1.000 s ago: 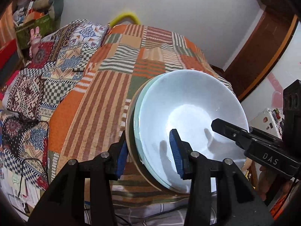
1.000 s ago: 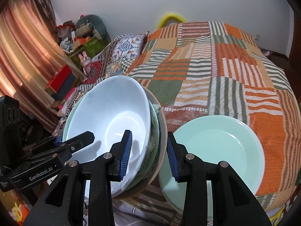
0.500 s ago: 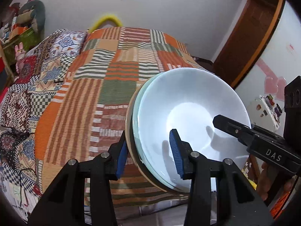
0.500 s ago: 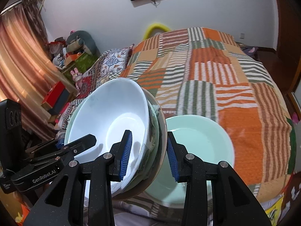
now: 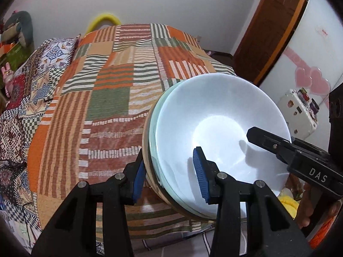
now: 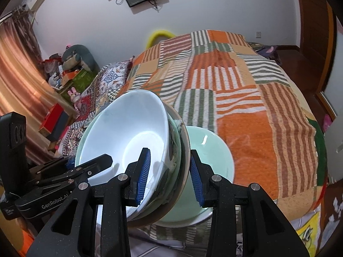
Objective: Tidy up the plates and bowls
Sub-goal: 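Lift the bowl stack with both tools and lower it onto the plate stack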
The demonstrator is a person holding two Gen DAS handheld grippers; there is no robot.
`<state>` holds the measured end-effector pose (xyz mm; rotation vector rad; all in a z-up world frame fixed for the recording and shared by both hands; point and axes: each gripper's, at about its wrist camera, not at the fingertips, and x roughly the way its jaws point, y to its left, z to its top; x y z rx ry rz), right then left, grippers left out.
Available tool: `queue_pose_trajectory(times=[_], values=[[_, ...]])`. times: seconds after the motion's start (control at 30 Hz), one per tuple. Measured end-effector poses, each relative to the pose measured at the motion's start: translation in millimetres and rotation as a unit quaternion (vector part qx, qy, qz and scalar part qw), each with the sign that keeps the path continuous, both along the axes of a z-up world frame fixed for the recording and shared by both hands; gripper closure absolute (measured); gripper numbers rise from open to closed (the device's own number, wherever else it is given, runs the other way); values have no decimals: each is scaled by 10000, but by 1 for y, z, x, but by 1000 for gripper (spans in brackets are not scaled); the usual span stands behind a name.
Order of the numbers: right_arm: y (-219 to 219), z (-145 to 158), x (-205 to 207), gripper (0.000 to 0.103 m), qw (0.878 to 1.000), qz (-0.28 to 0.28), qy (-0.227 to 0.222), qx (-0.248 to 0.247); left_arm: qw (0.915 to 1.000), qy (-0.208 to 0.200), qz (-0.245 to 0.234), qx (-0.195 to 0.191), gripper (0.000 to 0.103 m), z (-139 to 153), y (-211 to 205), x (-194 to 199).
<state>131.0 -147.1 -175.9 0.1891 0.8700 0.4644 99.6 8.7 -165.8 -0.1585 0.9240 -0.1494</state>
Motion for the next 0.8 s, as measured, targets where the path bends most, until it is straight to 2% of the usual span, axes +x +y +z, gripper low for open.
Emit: queue_pose_trajectory(times=[0.67, 0.8], values=[[-12, -30, 12, 70, 9984, -235, 474, -214, 9970, 714, -275, -84, 60, -46, -13, 27], [-13, -34, 14, 70, 9979, -257, 545, -219, 9969, 720, -295, -77, 60, -49, -14, 30]])
